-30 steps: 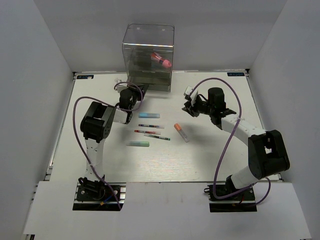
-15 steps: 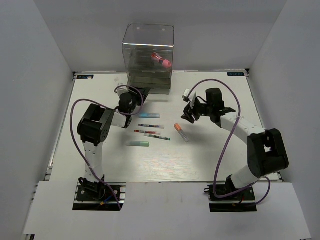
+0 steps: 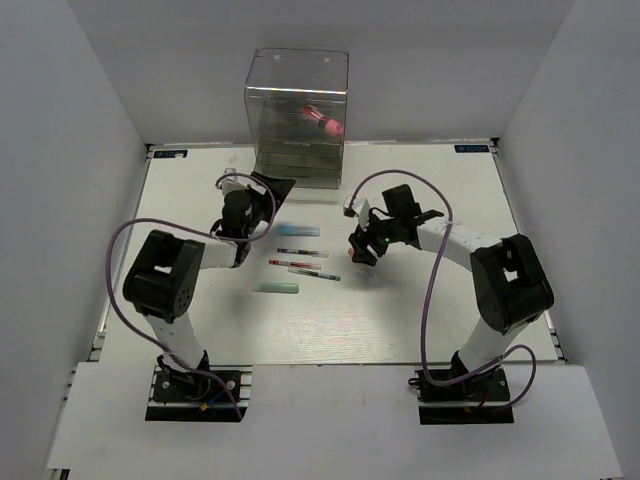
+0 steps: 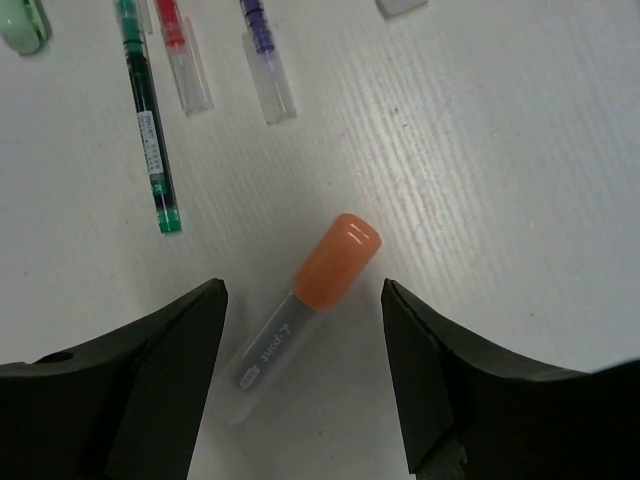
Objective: Sort the stationery into containers
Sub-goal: Open the drawer in the storage box, then pick up the pen from the center of the board.
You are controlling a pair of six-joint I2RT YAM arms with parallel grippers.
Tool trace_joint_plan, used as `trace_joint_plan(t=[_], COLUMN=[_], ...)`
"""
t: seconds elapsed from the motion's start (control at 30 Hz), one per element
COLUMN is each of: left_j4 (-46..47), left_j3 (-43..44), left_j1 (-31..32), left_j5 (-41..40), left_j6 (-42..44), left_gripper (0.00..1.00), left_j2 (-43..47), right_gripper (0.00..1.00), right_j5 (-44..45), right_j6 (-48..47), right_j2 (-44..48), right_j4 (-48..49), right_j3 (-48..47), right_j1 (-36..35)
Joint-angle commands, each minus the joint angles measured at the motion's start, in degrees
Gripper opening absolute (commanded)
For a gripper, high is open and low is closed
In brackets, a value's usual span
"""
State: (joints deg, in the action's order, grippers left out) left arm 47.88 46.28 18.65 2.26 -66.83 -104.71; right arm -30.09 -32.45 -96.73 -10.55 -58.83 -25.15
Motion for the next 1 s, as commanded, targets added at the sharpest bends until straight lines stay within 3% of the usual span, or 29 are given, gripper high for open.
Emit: trace_joint_plan(t=[0.0, 0.27, 0.37, 0.47, 0.53, 0.63, 0.73, 0.97], left_j4=[-11.2, -36.2, -45.1, -52.2, -53.6, -52.6, -52.1, -50.2], left_j3=[-1.3, 0.9, 3.5, 5.5, 5.5, 5.5, 5.5, 7.3], left_j1=[-0.1, -0.1, -0.1, -0.6, -0.6, -0.6, -0.6, -0.6], left_j5=[1.1, -2.2, -6.3, -9.0, -9.0, -7.5, -5.2, -1.5], left_j6=[4.9, 13.9, 16.5, 17.7, 17.7, 16.4, 12.4, 1.9], left_gripper=[0.96, 0.99, 0.99, 0.99, 0.99, 0.99, 0.99, 0.95], left_j2=[8.3, 16.4, 17.0, 17.7, 18.2, 18.7, 17.6, 15.4], right_gripper=[0.7, 0.68, 0.6, 0.45, 0.24, 0.06, 0.0, 0.0], right_j5=[4.7, 16.4, 18.2, 18.0, 16.8, 12.7, 10.4, 7.2], right_j6=[3.4, 8.9, 9.5, 9.1, 7.5, 4.3, -0.1, -13.0], right_j2=[-1.4, -6.9, -8.1, -9.3, -9.6, -9.0, -6.8, -5.5], right_j4=[-2.7, -3.5, -4.7, -6.7, -7.9, -9.8, -8.4, 2.5], right_j3=[-2.0, -3.7, -4.4, -5.0, -5.5, -6.6, -8.9, -20.5], right_j1=[-1.8, -4.5, -4.8, -4.9, -5.0, -4.7, -4.5, -4.6])
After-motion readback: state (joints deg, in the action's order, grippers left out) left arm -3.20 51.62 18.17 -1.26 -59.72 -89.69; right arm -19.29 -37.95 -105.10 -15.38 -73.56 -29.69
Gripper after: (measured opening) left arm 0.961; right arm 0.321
